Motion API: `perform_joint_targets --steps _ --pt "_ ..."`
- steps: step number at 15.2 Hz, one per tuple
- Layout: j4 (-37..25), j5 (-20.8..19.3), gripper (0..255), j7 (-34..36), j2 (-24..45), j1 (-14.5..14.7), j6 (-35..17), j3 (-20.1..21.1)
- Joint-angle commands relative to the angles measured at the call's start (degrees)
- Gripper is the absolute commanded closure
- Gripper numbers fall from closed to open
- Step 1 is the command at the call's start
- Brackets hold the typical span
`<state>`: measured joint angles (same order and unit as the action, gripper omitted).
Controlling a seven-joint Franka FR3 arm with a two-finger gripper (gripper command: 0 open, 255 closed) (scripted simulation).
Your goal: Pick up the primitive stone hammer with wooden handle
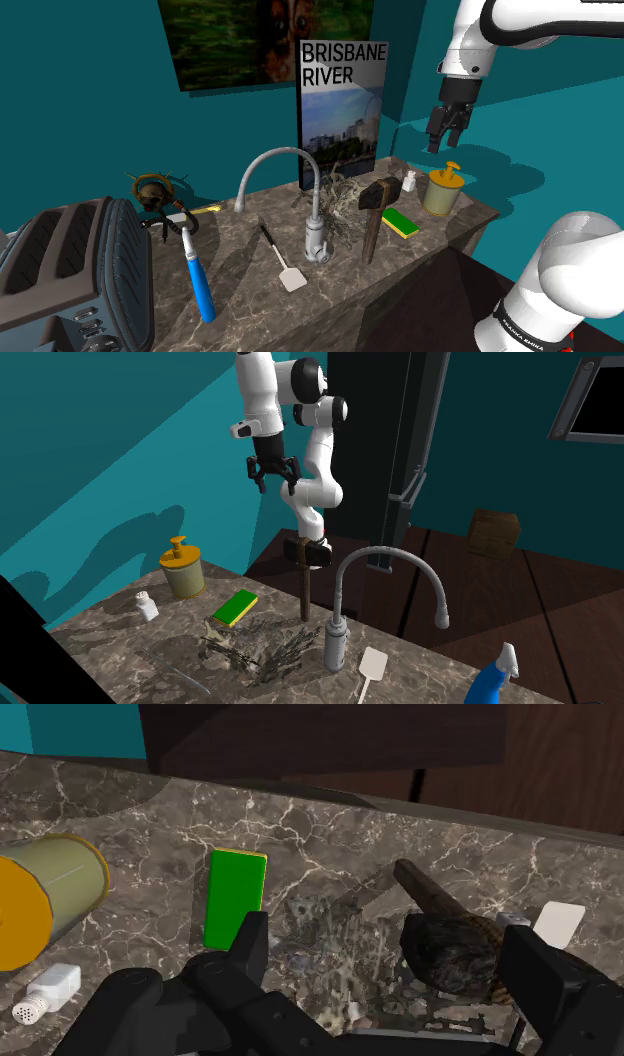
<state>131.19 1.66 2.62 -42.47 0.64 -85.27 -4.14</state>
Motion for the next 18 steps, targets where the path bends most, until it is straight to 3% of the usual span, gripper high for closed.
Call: perform_joint_targets --steps 1,8,15,18 --pt "0.0 0.0 0 0.0 0.0 0.0 0.0 0.0" --pt "-0.7 -3.4 0 -30.3 10.3 12.5 -10.0 -2.4" --pt "2.0 -5.3 0 -58.8 15.3 23.9 -19.1 -2.2" --pt "3.6 -5.4 0 -59.7 15.5 24.3 -21.0 -2.2"
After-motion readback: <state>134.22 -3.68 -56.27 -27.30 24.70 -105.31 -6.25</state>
